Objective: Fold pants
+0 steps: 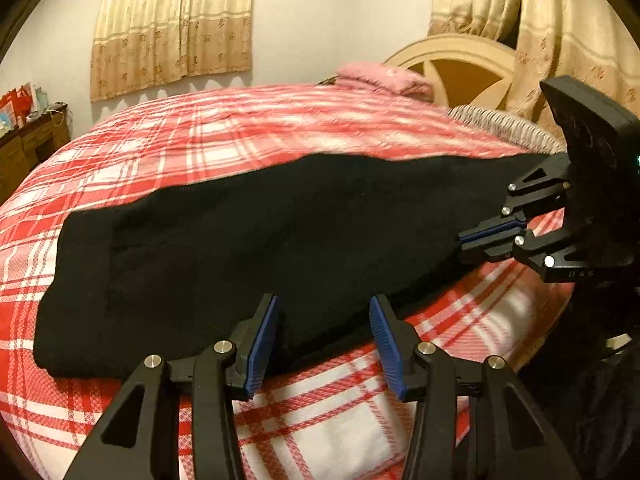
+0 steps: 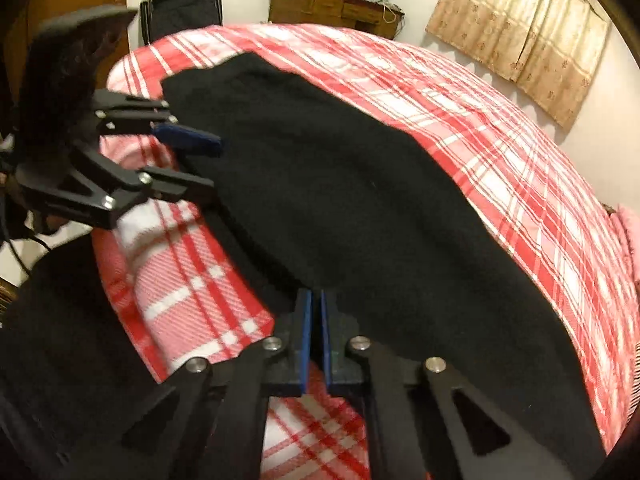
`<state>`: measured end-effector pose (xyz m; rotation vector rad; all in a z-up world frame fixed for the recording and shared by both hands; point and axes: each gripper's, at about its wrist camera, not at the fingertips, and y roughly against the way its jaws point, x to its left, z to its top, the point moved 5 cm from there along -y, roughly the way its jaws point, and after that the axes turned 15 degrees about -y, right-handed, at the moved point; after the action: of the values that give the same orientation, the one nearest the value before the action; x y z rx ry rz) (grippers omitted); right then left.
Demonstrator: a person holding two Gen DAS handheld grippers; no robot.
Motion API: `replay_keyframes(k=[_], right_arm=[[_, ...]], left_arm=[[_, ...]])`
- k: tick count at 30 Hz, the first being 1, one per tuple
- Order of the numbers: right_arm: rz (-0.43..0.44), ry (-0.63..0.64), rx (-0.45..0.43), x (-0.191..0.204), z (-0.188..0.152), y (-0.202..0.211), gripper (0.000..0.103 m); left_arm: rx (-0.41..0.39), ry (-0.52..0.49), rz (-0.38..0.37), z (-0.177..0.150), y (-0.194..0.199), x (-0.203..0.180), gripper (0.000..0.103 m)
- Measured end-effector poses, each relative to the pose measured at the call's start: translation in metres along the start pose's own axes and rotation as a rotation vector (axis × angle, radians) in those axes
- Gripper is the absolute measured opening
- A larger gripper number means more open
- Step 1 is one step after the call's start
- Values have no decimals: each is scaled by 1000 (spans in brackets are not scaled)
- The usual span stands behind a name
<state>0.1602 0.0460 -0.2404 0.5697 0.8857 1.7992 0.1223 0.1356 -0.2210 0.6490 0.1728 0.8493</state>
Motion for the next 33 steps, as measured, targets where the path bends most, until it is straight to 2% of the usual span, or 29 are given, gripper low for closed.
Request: replay_keyframes(k=[4, 8, 10, 11, 13, 14, 15, 17, 23, 29, 33], right_arm=[[17, 40, 1, 10, -7, 16, 3], [-27, 37, 39, 9, -19, -9, 3], [-8, 16, 25, 5, -20, -11, 3], [1, 5, 22, 5, -18, -8, 7], [36, -24, 27, 2, -17, 0, 24], [42, -37, 15, 0, -17, 5, 46], [40, -58, -2, -7, -18, 13, 58], [35, -95, -20, -17, -24, 25, 58], [-52, -307, -83, -91, -50, 77, 58], [-201, -661, -232, -196, -91, 154, 58], [-321, -888, -314, -256, -134, 200, 58]], left_arm=[[-8, -3, -13, 0, 0, -2, 49], [15, 0, -10, -3, -5, -3, 49], [3, -7, -9, 1, -1, -5, 49], [0, -8, -8, 4, 0, -5, 49], [1, -13, 0, 9, 0, -6, 49], [5, -19, 3, 13, -3, -9, 49], [7, -21, 0, 16, -5, -10, 49], [13, -45, -13, 25, -12, -18, 49], [7, -173, -72, 72, -42, -64, 49], [8, -346, -183, 121, -84, -137, 49], [16, -407, -272, 147, -111, -185, 49]])
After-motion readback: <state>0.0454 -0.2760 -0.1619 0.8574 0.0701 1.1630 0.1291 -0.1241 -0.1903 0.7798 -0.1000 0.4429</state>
